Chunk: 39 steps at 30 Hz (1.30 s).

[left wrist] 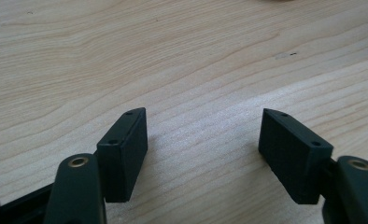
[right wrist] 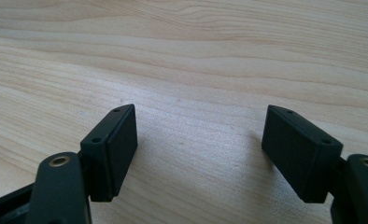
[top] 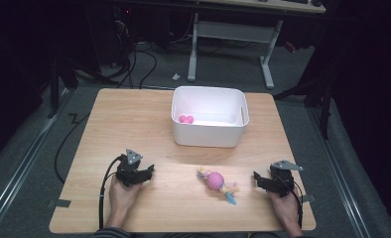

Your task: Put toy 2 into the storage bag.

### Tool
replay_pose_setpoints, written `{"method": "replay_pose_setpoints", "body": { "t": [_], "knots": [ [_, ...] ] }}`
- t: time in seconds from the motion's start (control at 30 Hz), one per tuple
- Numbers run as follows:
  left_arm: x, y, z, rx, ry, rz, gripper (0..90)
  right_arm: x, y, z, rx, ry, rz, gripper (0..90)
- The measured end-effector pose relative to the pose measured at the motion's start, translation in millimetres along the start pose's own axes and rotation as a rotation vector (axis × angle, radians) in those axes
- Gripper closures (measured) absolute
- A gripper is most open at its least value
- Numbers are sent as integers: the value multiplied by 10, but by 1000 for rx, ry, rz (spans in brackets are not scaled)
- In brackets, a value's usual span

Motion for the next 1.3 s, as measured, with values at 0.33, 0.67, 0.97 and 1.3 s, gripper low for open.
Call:
{"method": "replay_pose_setpoints", "body": {
  "t": [0.33,0.67,0.97,1.3],
  "knots": [
    [-1,6,-5,3,-4,9,268,-7,-10,-10,38,-39,14,249],
    [-1,5,-6,2,-8,7,266,28,-162,-64,92,17,12,298],
    [-3,4,-4,-1,-11,6,270,141,-383,7,152,-7,-15,313],
    [-2,6,-7,-4,-8,8,247,230,-445,164,196,-34,-25,306]
  ]
}}
Point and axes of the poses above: each handheld gripper's, and its own axes: y roughly forward along the jaws, x roughly out of its top, z roughly to its left, the point moved 4 cm from there along y, roughly forward along the jaws, and after that the axes turned 10 degrees about y, right-handed, at the moved point
